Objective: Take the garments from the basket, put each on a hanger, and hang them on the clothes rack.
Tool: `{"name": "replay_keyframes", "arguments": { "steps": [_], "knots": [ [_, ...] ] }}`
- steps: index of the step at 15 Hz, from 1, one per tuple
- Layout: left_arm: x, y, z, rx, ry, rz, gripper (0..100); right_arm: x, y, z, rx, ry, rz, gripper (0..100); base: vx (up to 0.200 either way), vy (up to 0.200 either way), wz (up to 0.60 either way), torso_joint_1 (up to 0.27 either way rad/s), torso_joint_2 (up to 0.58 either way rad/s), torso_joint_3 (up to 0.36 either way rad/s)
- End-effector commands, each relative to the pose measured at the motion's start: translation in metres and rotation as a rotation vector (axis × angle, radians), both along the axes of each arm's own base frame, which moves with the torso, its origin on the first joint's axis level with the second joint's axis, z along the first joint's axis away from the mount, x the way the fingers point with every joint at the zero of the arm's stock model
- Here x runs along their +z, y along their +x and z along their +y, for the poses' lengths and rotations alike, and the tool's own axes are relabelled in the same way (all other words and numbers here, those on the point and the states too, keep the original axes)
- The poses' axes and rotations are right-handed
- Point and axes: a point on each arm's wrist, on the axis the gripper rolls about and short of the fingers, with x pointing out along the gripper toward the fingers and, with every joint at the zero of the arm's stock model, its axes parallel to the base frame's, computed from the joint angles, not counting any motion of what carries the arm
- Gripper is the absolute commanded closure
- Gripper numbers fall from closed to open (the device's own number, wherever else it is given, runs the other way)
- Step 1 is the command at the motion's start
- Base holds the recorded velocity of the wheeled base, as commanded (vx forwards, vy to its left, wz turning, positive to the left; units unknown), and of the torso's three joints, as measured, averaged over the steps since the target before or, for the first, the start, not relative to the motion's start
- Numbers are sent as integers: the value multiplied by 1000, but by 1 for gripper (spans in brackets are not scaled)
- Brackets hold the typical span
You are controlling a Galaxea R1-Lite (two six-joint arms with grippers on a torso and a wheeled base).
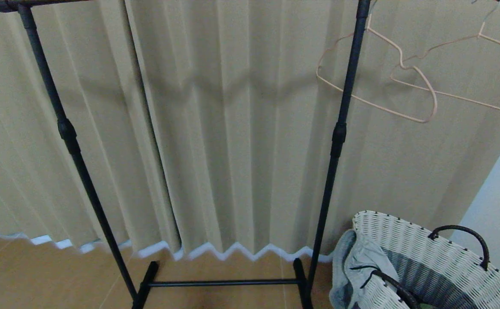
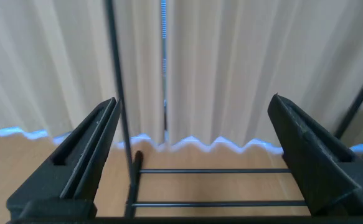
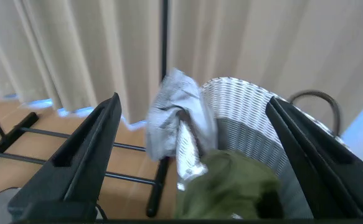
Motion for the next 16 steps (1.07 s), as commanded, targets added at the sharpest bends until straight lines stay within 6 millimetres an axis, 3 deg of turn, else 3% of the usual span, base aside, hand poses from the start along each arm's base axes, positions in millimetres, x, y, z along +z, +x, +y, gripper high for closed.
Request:
{"name": "replay_keyframes", "arguments": {
  "steps": [1, 14, 15, 16],
  "knots": [
    [0, 0, 0, 0, 0, 0, 0, 0, 0, 0, 1, -1, -1, 0, 0, 0, 0, 0, 0, 0],
    [0, 0, 0, -2, 0, 0, 0, 1, 0, 0, -4, -4, -2, 0, 0, 0, 0, 0, 0, 0],
    [0, 0, 0, -2, 0, 0, 0, 3, -1, 0, -4, -7, -11, 0, 0, 0, 0, 0, 0, 0],
    [0, 0, 0, -3, 0, 0, 0, 26, -9, 0, -2, -65, -73, 0, 0, 0, 0, 0, 0, 0]
  ]
}}
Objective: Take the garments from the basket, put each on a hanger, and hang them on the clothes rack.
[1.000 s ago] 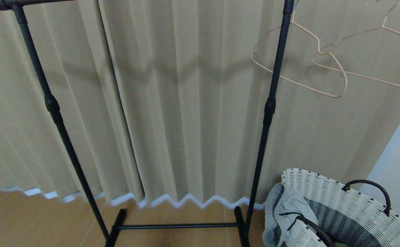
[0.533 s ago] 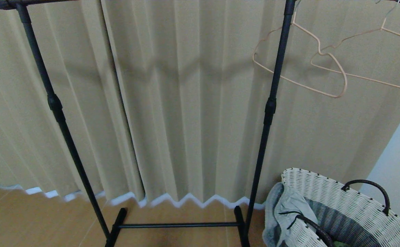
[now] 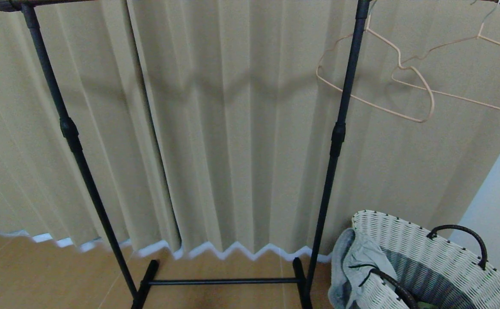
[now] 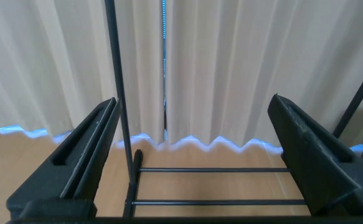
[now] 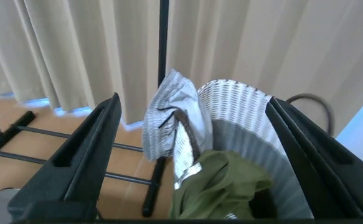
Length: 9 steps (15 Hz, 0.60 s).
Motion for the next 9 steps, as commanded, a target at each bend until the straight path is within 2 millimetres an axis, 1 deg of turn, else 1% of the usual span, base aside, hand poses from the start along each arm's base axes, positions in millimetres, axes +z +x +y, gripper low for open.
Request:
{"name": "replay_keyframes", "arguments": {
  "steps": [1, 2, 4, 7, 9],
  "knots": [
    [0, 0, 0, 0, 0, 0, 0, 27, -8, 0, -4, -61, -37, 0, 0, 0, 0, 0, 0, 0],
    [0, 0, 0, -2, 0, 0, 0, 38, -8, -1, -41, -105, 38, 0, 0, 0, 0, 0, 0, 0],
    [0, 0, 0, -2, 0, 0, 0, 39, 4, -2, -62, -168, 176, 0, 0, 0, 0, 0, 0, 0],
    [0, 0, 0, -2, 0, 0, 0, 40, 33, -4, -76, -291, 414, 0, 0, 0, 0, 0, 0, 0],
    [0, 0, 0, -2, 0, 0, 0, 36, 52, -5, -112, -356, 582, 0, 0, 0, 0, 0, 0, 0]
  ]
}}
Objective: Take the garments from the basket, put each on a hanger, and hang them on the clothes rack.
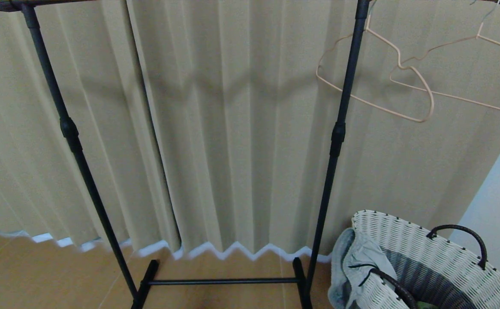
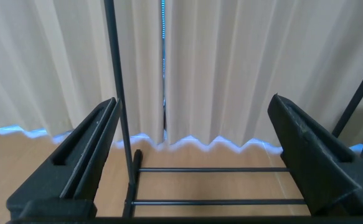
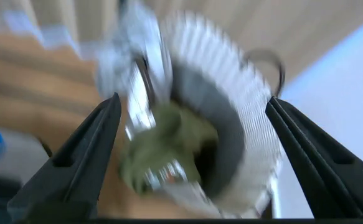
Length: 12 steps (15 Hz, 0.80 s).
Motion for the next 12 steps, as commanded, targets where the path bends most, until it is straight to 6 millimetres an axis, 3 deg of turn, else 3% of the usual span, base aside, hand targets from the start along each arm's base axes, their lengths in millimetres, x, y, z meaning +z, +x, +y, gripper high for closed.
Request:
{"name": "replay_keyframes", "arguments": {
  "steps": [1, 5, 12],
  "knots": [
    [0, 0, 0, 0, 0, 0, 0, -4, 32, -2, -40, -79, 280, 0, 0, 0, 0, 0, 0, 0],
    [0, 0, 0, 2, -2, 0, 0, -16, 66, -2, -5, -142, 544, 0, 0, 0, 0, 0, 0, 0],
    [0, 0, 0, 8, 4, -1, 0, -39, 129, -7, -83, -207, 715, 0, 0, 0, 0, 0, 0, 0]
  ]
}}
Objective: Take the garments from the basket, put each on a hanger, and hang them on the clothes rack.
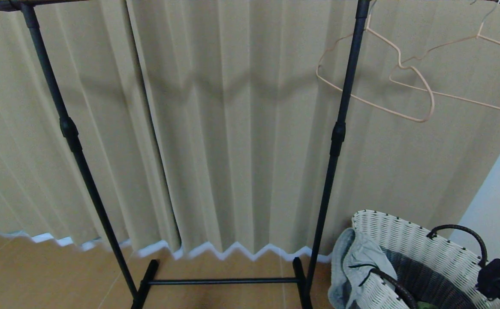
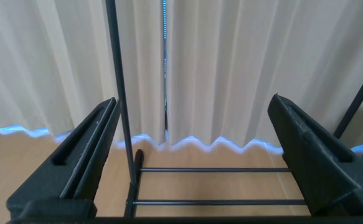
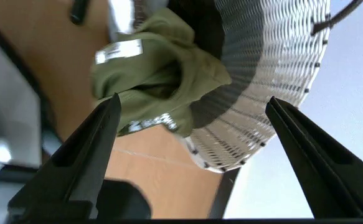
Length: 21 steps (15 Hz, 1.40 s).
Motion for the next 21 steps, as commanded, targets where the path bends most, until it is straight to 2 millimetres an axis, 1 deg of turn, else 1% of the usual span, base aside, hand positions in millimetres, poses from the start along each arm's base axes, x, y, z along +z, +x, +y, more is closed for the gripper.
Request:
{"name": "replay_keyframes", "arguments": {
  "steps": [1, 2, 4, 6, 9, 12, 13, 18, 20, 21],
  "knots": [
    [0, 0, 0, 2, 0, -1, 0, -19, 27, -4, -38, -30, 123, 0, 0, 0, 0, 0, 0, 0],
    [0, 0, 0, 2, 0, -1, 0, -25, 33, -5, -47, -30, 157, 0, 0, 0, 0, 0, 0, 0],
    [0, 0, 0, 0, 0, -1, 0, -31, 38, -8, -66, -29, 178, 0, 0, 0, 0, 0, 0, 0],
    [0, 0, 0, 2, 0, -1, 0, -37, 46, -14, -104, -35, 182, 0, 0, 0, 0, 0, 0, 0],
    [0, 0, 0, 2, 0, -1, 0, -44, 58, -17, -119, -43, 175, 0, 0, 0, 0, 0, 0, 0],
    [0, 0, 0, 2, 0, -1, 0, -49, 63, -21, -146, -51, 175, 0, 0, 0, 0, 0, 0, 0],
    [0, 0, 0, 2, 0, -1, 0, -49, 64, -22, -149, -51, 169, 100, 0, 0, 0, 0, 0, 0],
    [0, 0, 0, 2, 0, -1, 0, -45, 60, -22, -157, -50, 139, 100, 0, 0, 0, 0, 0, 0],
    [0, 0, 0, -2, -3, -1, 0, -37, 56, -21, -158, -49, 91, 100, 0, 0, 0, 0, 0, 0],
    [0, 0, 0, -3, -3, -1, 0, -25, 50, -20, -156, -47, 23, 100, 0, 0, 0, 0, 0, 0]
  ]
}}
